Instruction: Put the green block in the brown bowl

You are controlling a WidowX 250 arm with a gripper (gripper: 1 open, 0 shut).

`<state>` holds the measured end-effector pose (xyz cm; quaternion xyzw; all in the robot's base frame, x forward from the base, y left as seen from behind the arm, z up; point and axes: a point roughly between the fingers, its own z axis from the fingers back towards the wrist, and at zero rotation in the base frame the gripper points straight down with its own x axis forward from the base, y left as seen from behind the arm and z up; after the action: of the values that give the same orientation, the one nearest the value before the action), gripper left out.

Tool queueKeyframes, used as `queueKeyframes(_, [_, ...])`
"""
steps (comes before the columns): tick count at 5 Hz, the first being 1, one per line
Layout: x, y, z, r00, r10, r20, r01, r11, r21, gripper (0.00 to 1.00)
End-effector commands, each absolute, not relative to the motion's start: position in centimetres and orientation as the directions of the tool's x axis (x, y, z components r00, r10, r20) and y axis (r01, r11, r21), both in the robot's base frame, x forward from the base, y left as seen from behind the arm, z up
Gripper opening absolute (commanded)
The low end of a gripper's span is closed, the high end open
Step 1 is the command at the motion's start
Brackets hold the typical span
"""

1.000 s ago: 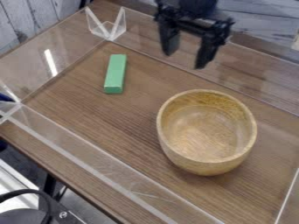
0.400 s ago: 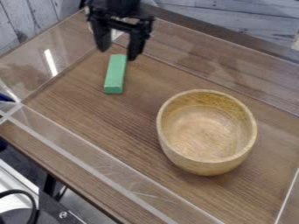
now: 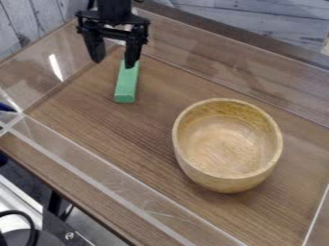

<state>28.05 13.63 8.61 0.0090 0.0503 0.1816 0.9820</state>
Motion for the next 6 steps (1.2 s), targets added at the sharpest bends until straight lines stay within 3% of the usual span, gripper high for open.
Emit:
queueKeyframes(1, [30.5, 13.8, 9.9, 0.911, 0.413, -0.003, -0.412, 0.909, 0.064, 1.0])
queueKeyframes(4, [30.4, 14.1, 8.4, 0.89, 0.447, -0.087, -0.446, 0.894, 0.037, 1.0])
queueKeyframes(6, [31.1, 14.6, 7.5, 0.896, 0.437, -0.073, -0.439, 0.898, -0.01, 1.0])
